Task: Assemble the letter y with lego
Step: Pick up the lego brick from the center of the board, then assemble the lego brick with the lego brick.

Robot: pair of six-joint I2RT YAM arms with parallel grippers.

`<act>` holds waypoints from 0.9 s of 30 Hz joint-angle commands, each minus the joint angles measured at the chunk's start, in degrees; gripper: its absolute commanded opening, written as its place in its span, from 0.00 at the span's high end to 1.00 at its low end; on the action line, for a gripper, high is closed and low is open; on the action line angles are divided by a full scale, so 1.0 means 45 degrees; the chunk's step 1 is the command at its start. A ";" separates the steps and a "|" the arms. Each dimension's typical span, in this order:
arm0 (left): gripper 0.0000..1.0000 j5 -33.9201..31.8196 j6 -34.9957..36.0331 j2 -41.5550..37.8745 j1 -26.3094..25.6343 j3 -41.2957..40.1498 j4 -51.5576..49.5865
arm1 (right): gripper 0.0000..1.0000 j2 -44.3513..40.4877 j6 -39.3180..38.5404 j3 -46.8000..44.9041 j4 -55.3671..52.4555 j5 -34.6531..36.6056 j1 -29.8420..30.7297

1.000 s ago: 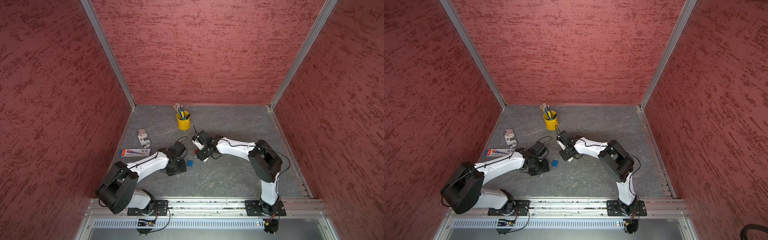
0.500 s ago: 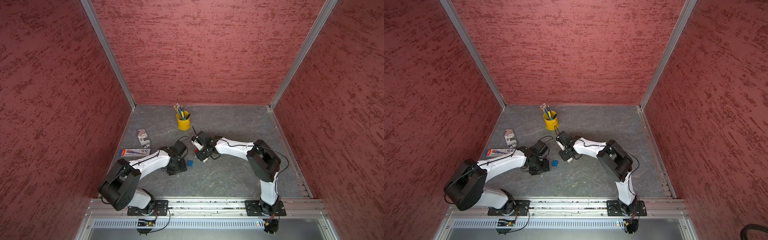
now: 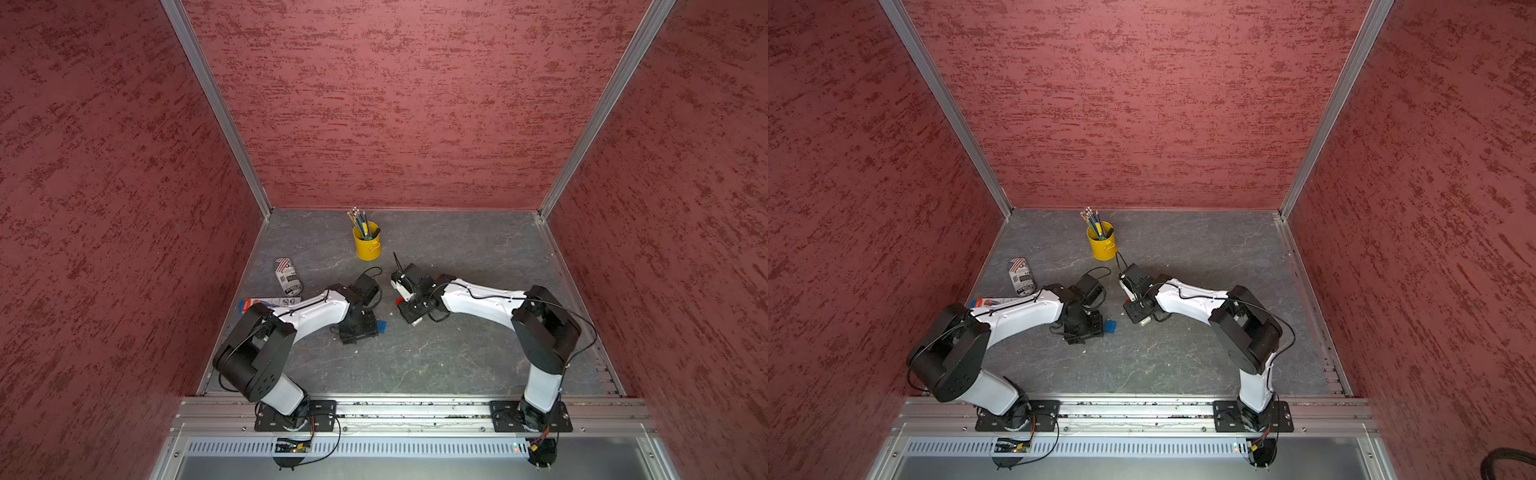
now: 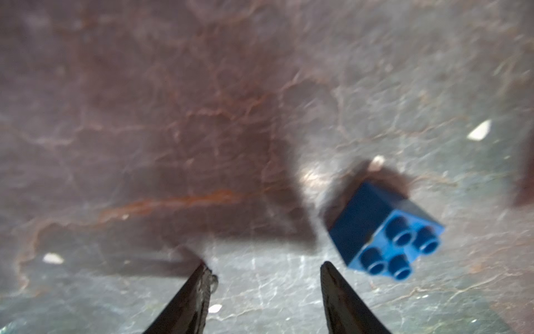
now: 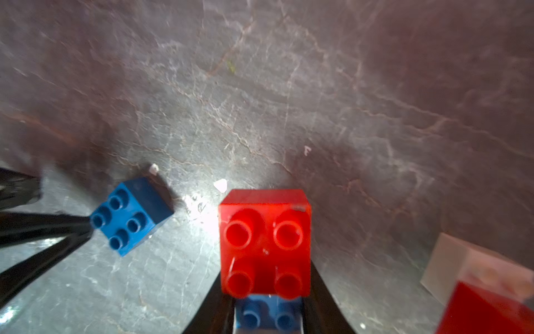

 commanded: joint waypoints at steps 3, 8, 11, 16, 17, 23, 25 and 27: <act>0.38 -0.0043 0.0546 0.1230 -0.0129 0.0173 0.2190 | 0.68 -0.0579 0.0470 -0.0269 0.0479 0.0244 -0.0115; 0.39 -0.0023 0.0719 0.1578 -0.0237 0.0477 0.2231 | 0.69 -0.0671 0.0624 -0.0296 0.0620 0.0127 -0.0118; 0.39 -0.0004 0.0720 0.1390 -0.0368 0.0506 0.2097 | 0.68 -0.0670 0.0610 -0.0199 0.0582 0.0073 -0.0109; 0.39 -0.0053 0.0637 0.0306 -0.0392 0.0042 0.1664 | 0.69 -0.0651 0.0389 0.0056 0.0505 -0.0354 -0.0092; 0.39 -0.0090 0.0605 -0.0039 -0.0360 -0.0121 0.1522 | 0.69 -0.0620 0.0294 0.0127 0.0439 -0.0391 -0.0058; 0.38 0.0014 0.0239 -0.2419 0.0087 -0.1463 0.0949 | 0.69 -0.0158 -0.0490 0.0807 0.0007 -0.0706 0.0241; 0.38 0.0107 0.0084 -0.3167 0.0308 -0.1918 0.0886 | 0.69 0.0036 -0.0745 0.1141 -0.0070 -0.0883 0.0397; 0.38 0.0094 -0.0048 -0.3750 0.0557 -0.2298 0.0831 | 0.69 0.0336 -0.0956 0.1584 -0.0194 -0.1068 0.0572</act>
